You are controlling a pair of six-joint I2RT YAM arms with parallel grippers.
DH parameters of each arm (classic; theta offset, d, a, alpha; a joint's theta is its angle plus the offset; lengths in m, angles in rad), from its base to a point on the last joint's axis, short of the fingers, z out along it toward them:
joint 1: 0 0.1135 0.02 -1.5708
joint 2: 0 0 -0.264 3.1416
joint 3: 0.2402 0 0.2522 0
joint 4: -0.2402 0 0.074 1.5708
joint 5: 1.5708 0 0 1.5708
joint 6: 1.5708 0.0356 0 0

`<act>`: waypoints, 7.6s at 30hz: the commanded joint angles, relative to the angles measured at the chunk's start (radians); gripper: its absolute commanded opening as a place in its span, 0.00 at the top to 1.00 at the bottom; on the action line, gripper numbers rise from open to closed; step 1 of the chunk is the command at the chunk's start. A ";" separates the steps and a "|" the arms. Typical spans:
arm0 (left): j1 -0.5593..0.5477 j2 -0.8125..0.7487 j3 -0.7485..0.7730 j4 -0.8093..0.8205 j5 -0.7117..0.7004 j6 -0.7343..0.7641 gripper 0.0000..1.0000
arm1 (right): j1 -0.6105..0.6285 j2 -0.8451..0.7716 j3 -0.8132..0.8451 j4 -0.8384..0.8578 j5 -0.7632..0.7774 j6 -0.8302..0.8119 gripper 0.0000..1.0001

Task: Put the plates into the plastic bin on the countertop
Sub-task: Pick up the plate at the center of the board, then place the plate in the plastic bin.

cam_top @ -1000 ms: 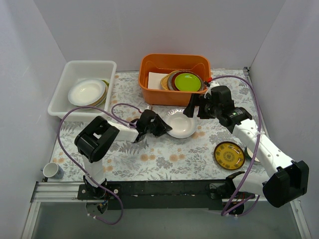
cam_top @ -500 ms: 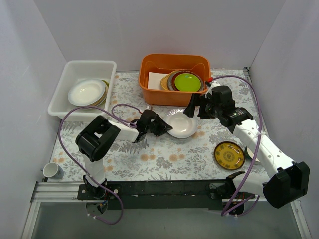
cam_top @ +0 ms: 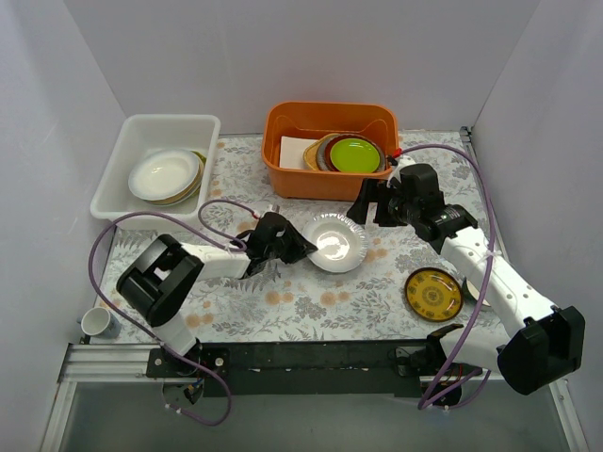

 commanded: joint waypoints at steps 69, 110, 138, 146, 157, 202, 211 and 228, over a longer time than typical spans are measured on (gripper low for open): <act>0.838 -0.509 0.255 -0.376 0.345 0.146 1.00 | -0.024 -0.068 -0.028 0.053 0.013 0.000 0.02; 1.286 -0.177 0.335 -0.306 0.500 0.151 1.00 | -0.037 -0.050 -0.039 0.076 -0.019 0.020 0.02; 1.285 -0.005 0.368 -0.270 0.490 0.153 1.00 | -0.040 -0.035 -0.051 0.087 -0.018 0.015 0.02; 1.278 0.041 0.394 -0.274 0.496 0.154 1.00 | -0.040 -0.030 -0.051 0.089 -0.019 0.015 0.02; 1.242 0.083 0.457 -0.303 0.474 0.182 1.00 | -0.041 -0.028 -0.052 0.089 -0.018 0.015 0.02; 1.222 0.003 0.671 -0.882 0.273 0.354 0.21 | -0.047 -0.050 -0.041 0.090 -0.041 0.029 0.02; 1.222 -0.031 0.669 -0.940 0.274 0.416 0.21 | -0.047 -0.065 -0.032 0.084 -0.041 0.031 0.02; 1.167 -0.149 0.723 -1.085 0.007 0.594 0.21 | -0.050 -0.094 -0.012 0.075 -0.061 0.037 0.02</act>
